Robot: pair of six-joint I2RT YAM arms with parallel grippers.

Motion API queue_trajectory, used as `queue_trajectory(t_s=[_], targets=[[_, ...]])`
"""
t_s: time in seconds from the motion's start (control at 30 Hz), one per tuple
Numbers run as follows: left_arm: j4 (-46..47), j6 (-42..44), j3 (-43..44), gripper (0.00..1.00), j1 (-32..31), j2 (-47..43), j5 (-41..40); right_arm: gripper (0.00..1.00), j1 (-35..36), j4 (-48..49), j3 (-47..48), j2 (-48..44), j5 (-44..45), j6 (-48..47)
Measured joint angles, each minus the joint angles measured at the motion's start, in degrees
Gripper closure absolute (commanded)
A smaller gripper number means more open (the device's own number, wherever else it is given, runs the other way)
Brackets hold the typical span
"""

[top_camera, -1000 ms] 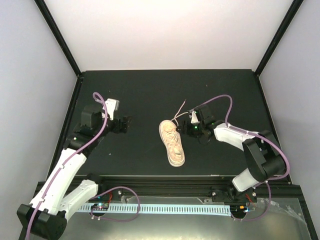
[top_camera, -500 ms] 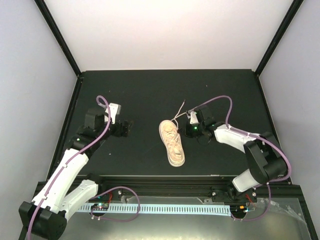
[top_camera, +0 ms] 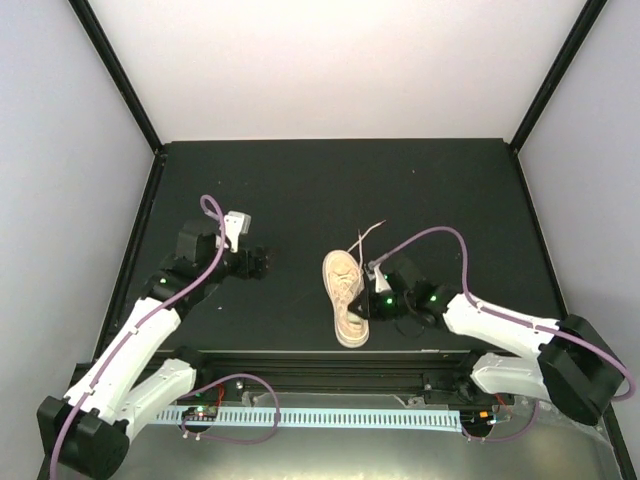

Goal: Tie the shoes

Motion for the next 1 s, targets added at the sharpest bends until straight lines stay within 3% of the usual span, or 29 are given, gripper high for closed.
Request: queue_trajectory(t_s=[0.17,0.3,0.4,0.47,0.63,0.83,1.0], targets=[[1.2,-2.1,-2.2,0.01,-3.0,0.7,1.7,0.34,4.1,-1.7,-2.8,-1.6,2.1,4.6],[1.2,-2.5,-2.3,0.01,-3.9,0.6,2.2,0.23,2.5,-9.0,1.6,-8.3,9.5,2.9],[1.3,-2.6,-2.5,0.01,-3.9,0.3,2.6,0.26,-2.4,-11.1,5.8,-10.8,13.6,0.8],[1.3,-3.0,-3.0,0.01,-3.9,-0.3,2.6,0.35,-6.8,-10.8,7.3,-10.4,15.4,-0.9],[1.2,-4.9,-4.4,0.01,-3.9,-1.9,2.7,0.57,-16.1,-8.1,10.5,1.6,15.0,-6.2],[0.4,-5.9,-4.9,0.01,-4.0,-4.1,3.0,0.62,-16.9,-8.9,21.2,20.2,14.3,-15.5],[-0.4,-5.9,-4.9,0.01,-4.0,-4.8,2.9,0.65,-15.5,-10.1,24.4,27.0,15.8,-19.6]])
